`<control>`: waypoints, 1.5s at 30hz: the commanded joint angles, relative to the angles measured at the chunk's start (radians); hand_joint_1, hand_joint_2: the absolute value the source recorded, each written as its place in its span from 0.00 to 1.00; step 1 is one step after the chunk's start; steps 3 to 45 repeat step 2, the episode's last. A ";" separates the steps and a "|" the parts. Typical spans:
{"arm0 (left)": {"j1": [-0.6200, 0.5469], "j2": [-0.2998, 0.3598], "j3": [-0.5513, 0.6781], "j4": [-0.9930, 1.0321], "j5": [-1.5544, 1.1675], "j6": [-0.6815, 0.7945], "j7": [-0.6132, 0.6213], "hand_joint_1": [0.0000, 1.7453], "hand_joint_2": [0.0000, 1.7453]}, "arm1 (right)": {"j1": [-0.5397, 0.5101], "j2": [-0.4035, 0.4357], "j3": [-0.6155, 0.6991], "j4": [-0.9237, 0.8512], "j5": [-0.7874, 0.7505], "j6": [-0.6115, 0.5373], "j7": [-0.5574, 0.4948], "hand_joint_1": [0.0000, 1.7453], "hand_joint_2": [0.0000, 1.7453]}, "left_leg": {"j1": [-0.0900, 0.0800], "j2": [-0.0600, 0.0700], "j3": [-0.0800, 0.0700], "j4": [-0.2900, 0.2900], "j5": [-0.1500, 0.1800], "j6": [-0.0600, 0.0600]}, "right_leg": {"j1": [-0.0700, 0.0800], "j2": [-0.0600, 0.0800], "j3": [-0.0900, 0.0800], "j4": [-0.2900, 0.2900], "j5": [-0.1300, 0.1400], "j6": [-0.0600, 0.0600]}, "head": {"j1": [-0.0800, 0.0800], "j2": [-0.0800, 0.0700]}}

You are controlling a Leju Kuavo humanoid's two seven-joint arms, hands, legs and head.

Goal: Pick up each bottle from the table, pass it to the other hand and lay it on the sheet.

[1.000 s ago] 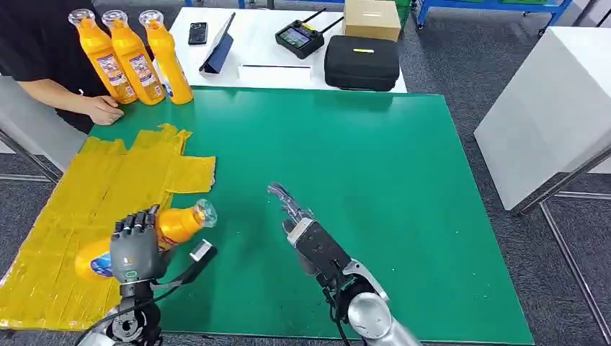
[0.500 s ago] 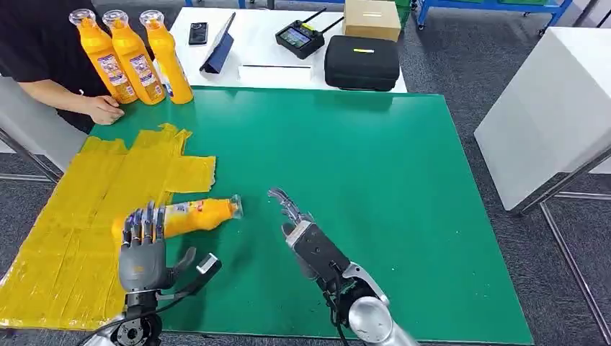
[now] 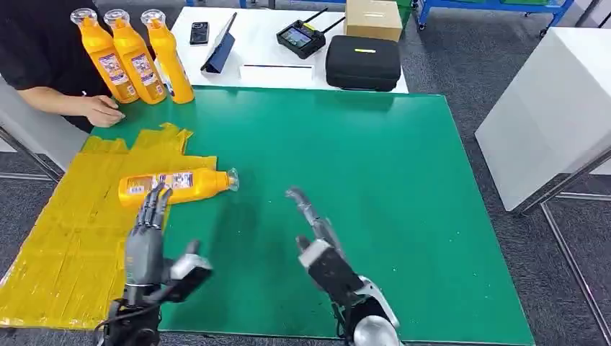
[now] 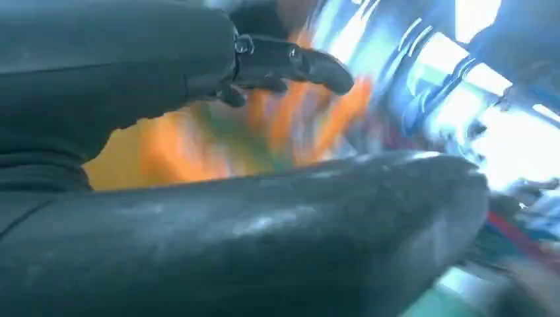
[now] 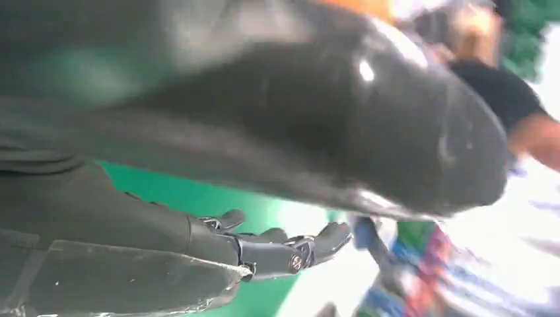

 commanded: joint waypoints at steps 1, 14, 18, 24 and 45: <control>0.103 -0.002 -0.036 -0.228 0.463 -0.208 -0.082 0.00 0.00 | 0.098 -0.019 -0.046 -0.102 -0.088 -0.067 -0.200 0.00 0.00 | 0.001 -0.002 0.004 0.001 -0.003 0.001 | 0.002 0.000 0.004 0.001 -0.003 -0.006 | 0.001 0.000; 0.120 0.005 -0.067 -0.248 0.492 -0.234 -0.111 0.00 0.00 | 0.131 -0.023 -0.046 -0.129 -0.091 -0.113 -0.256 0.00 0.00 | 0.001 -0.003 0.003 0.001 -0.002 0.000 | 0.002 0.000 0.002 0.001 -0.003 -0.006 | 0.001 0.000; 0.120 0.005 -0.067 -0.248 0.492 -0.234 -0.111 0.00 0.00 | 0.131 -0.023 -0.046 -0.129 -0.091 -0.113 -0.256 0.00 0.00 | 0.001 -0.003 0.003 0.001 -0.002 0.000 | 0.002 0.000 0.002 0.001 -0.003 -0.006 | 0.001 0.000; 0.120 0.005 -0.067 -0.248 0.492 -0.234 -0.111 0.00 0.00 | 0.131 -0.023 -0.046 -0.129 -0.091 -0.113 -0.256 0.00 0.00 | 0.001 -0.003 0.003 0.001 -0.002 0.000 | 0.002 0.000 0.002 0.001 -0.003 -0.006 | 0.001 0.000; 0.120 0.005 -0.067 -0.248 0.492 -0.234 -0.111 0.00 0.00 | 0.131 -0.023 -0.046 -0.129 -0.091 -0.113 -0.256 0.00 0.00 | 0.001 -0.003 0.003 0.001 -0.002 0.000 | 0.002 0.000 0.002 0.001 -0.003 -0.006 | 0.001 0.000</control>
